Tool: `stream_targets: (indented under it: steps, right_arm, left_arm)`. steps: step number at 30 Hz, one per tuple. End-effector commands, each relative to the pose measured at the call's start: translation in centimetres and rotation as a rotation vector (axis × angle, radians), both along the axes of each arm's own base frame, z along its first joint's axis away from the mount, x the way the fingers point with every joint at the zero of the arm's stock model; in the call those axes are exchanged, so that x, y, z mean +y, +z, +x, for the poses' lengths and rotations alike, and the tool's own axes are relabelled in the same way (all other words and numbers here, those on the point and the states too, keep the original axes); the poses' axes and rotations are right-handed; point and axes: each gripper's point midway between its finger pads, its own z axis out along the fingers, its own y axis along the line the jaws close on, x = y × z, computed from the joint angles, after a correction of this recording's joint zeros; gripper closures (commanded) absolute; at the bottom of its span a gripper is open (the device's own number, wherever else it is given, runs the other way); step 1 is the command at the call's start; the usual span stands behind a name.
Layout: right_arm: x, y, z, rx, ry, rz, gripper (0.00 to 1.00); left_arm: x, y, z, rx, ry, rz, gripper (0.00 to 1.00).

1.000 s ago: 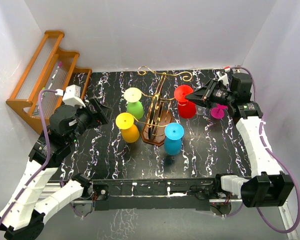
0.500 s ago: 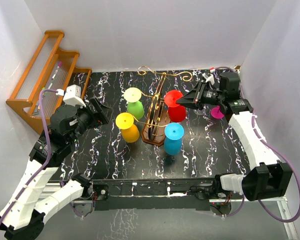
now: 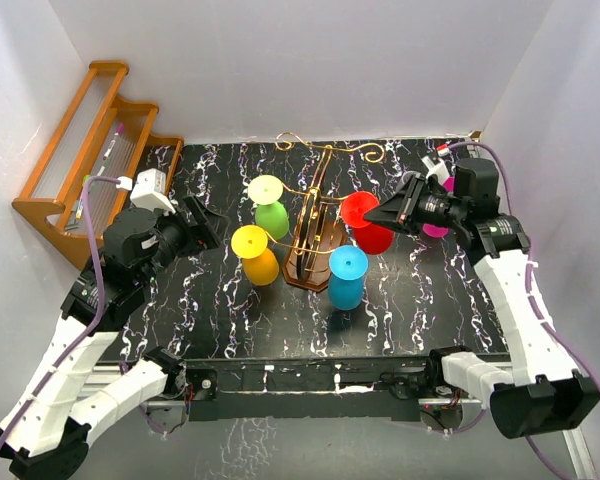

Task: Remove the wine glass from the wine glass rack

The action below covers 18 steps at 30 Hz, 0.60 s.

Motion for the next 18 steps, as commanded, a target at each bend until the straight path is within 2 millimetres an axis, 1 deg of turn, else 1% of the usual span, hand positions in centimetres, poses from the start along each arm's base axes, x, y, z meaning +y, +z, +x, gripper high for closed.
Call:
stream_targets:
  steps: [1, 4, 6, 7, 10, 12, 15, 17, 18]
  right_arm:
    - [-1.5, 2.3, -0.4, -0.089, -0.088, -0.077, 0.93]
    - [-2.3, 2.7, -0.6, -0.101, -0.117, -0.134, 0.93]
    - [-3.1, 3.0, -0.6, -0.113, -0.142, -0.191, 0.93]
    - [-3.5, 3.4, -0.3, -0.141, -0.157, -0.226, 0.92]
    - [-5.5, 4.5, 0.7, -0.216, -0.203, -0.369, 0.93]
    - [-6.6, 6.0, 1.6, -0.287, -0.236, -0.445, 0.93]
    - [-7.6, 8.9, 3.4, -0.446, -0.263, -0.520, 0.93]
    - [-7.3, 11.0, 4.6, -0.589, -0.259, -0.534, 0.93]
    - [-6.9, 12.1, 5.0, -0.664, -0.251, -0.526, 0.92]
  left_arm:
    - [-0.6, 1.8, -0.1, -0.032, -0.027, -0.034, 0.22]
    - [-1.1, 2.9, 0.0, -0.039, -0.048, -0.052, 0.17]
    - [-1.5, 3.7, 0.0, -0.041, -0.057, -0.070, 0.08]
    - [-1.6, 4.2, 0.1, -0.042, -0.058, -0.078, 0.03]
    - [-2.1, 5.8, 0.2, -0.058, -0.067, -0.121, 0.03]
    - [-2.8, 7.2, 0.0, -0.093, -0.105, -0.154, 0.03]
    - [-3.7, 8.9, -0.3, -0.133, -0.153, -0.204, 0.03]
    - [-4.2, 9.7, -0.5, -0.147, -0.176, -0.236, 0.03]
    - [-4.4, 9.9, -0.4, -0.147, -0.183, -0.246, 0.03]
